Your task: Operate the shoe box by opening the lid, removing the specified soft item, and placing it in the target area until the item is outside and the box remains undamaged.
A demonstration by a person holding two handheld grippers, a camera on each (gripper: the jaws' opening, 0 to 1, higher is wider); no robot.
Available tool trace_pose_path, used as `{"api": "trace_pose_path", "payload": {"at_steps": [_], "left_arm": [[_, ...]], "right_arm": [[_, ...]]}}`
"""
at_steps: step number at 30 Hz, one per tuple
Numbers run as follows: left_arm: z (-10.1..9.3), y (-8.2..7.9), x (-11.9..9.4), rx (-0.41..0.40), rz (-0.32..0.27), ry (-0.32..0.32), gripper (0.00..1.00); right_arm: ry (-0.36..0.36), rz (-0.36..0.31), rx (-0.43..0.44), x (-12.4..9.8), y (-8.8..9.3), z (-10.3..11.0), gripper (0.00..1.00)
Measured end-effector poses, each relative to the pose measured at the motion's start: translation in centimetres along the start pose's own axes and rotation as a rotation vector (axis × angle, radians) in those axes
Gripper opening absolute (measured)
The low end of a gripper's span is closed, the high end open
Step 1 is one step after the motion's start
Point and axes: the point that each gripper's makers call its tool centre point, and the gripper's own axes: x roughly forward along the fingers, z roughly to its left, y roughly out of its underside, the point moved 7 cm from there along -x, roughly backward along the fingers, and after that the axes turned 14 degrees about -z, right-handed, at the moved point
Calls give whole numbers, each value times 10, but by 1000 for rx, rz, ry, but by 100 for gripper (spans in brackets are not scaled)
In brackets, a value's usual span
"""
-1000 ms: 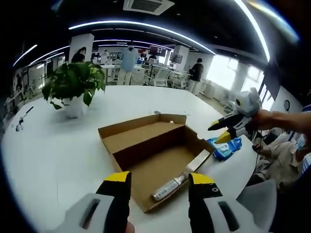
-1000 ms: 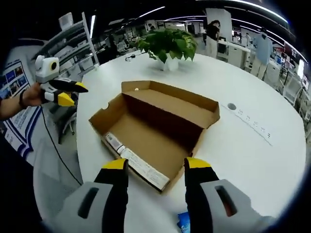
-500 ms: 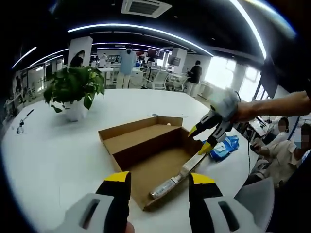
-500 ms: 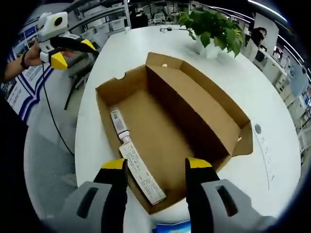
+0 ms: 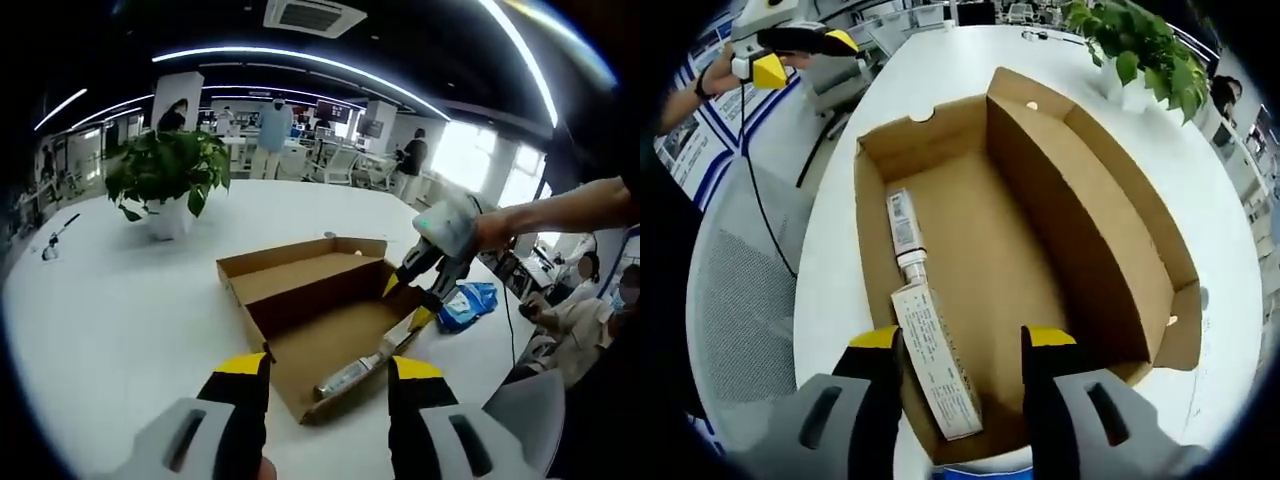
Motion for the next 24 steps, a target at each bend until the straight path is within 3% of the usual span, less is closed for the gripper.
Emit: {"api": "trace_pose_path", "payload": {"at_steps": [10, 18, 24], "left_arm": [[-6, -2, 3, 5, 2, 9, 48], [-14, 0, 4, -8, 10, 14, 48], [-12, 1, 5, -9, 12, 13, 47]], "right_arm": [[-25, 21, 1, 9, 1, 1, 45], [54, 9, -32, 4, 3, -9, 55], [79, 16, -42, -1, 4, -13, 49]]}}
